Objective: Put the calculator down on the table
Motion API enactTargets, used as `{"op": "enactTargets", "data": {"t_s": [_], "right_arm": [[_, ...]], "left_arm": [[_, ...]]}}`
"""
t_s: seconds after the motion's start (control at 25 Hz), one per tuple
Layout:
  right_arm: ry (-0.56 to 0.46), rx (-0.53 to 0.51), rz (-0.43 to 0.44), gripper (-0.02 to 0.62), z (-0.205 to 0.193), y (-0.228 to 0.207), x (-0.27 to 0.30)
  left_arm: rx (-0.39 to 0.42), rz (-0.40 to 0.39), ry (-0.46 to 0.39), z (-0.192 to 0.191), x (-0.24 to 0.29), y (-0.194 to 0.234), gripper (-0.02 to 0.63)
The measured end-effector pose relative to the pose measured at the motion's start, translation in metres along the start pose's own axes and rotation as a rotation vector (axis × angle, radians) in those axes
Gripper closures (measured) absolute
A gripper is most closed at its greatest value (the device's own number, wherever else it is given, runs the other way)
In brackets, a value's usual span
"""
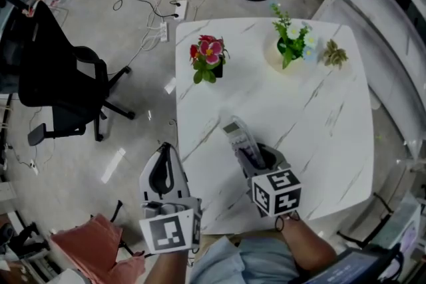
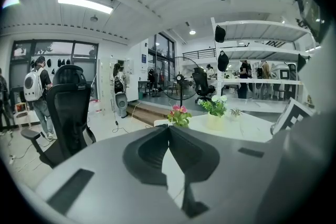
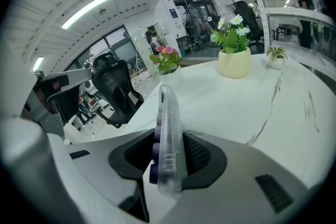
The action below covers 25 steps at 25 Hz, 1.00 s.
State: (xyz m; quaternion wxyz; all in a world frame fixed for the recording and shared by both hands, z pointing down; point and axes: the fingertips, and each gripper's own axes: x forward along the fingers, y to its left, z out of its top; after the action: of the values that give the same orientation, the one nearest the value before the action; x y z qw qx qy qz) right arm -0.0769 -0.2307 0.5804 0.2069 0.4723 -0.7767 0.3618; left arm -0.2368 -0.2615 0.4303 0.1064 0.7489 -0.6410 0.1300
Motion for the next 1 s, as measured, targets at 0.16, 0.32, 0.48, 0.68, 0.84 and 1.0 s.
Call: {"op": "enactTargets", "data": {"t_s": [0.16,0.32,0.48,0.68,0.84,1.0], "right_arm": [[-0.001,-0.024,-0.017,0.434,0.001,-0.004,0.000],[-0.004,-0.027,-0.025,0.423,0.001,-0.009,0.001],[-0.004,-0.019,-0.031,0.408,0.001,-0.014,0.002],[-0.009,-0.004,-0.038,0.391,0.002,-0.021,0.001],[-0.009,0.005,-0.046,0.376,0.002,-0.029,0.001],[0.003,0.016,-0.050,0.359,-0.001,-0.036,0.002]], "left_arm": [[0.006,-0.005,0.001,0.000,0.003,-0.002,0.598],[0.001,-0.023,0.015,-0.006,0.005,-0.005,0.598],[0.003,-0.027,0.016,-0.006,0.009,-0.009,0.598],[0.003,-0.034,0.023,-0.006,0.013,-0.012,0.598],[0.013,-0.038,0.016,-0.004,0.017,-0.016,0.598],[0.011,-0.048,0.026,-0.006,0.020,-0.020,0.598]]}}
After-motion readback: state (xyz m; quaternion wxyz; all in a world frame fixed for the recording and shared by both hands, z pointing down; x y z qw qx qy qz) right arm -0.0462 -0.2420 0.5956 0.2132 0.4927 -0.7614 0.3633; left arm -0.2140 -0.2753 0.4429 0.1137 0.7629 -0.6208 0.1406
